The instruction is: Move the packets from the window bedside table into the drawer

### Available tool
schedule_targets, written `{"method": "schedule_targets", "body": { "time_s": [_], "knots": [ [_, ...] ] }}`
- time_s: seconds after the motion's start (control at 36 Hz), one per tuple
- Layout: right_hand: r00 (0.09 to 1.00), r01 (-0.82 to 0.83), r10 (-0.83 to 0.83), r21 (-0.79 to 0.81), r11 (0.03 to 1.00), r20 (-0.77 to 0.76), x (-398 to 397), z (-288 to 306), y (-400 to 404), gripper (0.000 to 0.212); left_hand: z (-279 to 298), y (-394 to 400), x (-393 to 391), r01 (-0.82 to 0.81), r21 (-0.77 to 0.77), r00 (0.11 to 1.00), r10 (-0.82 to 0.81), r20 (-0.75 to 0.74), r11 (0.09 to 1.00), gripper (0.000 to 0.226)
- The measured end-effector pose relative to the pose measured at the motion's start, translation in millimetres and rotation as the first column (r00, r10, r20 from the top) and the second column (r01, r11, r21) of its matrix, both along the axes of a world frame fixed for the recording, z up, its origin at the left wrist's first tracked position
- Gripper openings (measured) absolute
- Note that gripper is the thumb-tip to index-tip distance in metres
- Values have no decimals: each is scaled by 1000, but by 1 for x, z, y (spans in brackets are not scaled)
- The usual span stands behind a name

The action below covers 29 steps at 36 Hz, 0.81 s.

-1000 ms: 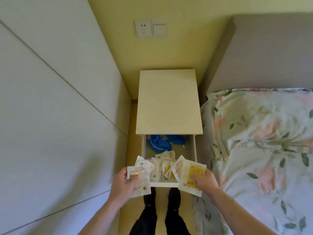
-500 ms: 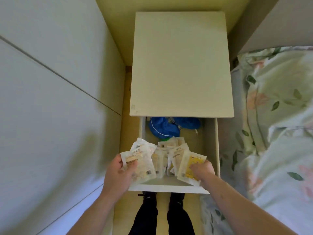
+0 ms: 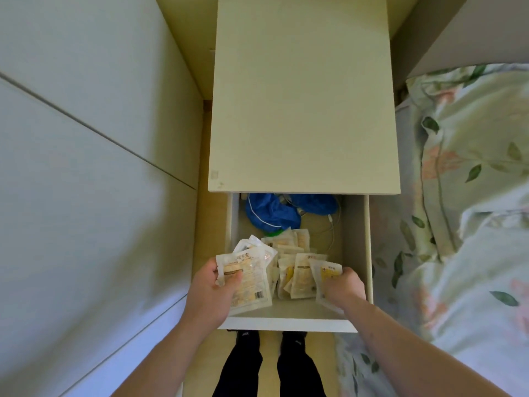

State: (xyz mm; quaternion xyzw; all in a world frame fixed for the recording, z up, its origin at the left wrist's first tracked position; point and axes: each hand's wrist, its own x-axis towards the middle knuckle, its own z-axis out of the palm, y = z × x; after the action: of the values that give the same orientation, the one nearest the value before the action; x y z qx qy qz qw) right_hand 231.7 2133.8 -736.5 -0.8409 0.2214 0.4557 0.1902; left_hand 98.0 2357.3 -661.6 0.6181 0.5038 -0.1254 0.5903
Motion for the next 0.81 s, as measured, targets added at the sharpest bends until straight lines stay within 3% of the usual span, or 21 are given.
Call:
{"method": "schedule_targets", "body": {
  "time_s": [0.22,0.36,0.53,0.81],
  "knots": [
    [999,29,-21,171,985,-46,8,-8,4,43,-3,-4,3,9,6,1000,-9,-9,1000,19],
    [993,-86,98,163,983,-67,-2,-14,6,42,-7,-4,-1,-4,4,1000,4,-20,1000,20],
    [991,-14,42,221,975,-124,-15,-20,5,51,-6,-6,-4,0,-1,1000,0,-19,1000,20],
    [981,-181,191,204,962,-27,-16,-19,0,59,1,-4,-4,36,36,999,-36,-18,999,20]
  ]
}}
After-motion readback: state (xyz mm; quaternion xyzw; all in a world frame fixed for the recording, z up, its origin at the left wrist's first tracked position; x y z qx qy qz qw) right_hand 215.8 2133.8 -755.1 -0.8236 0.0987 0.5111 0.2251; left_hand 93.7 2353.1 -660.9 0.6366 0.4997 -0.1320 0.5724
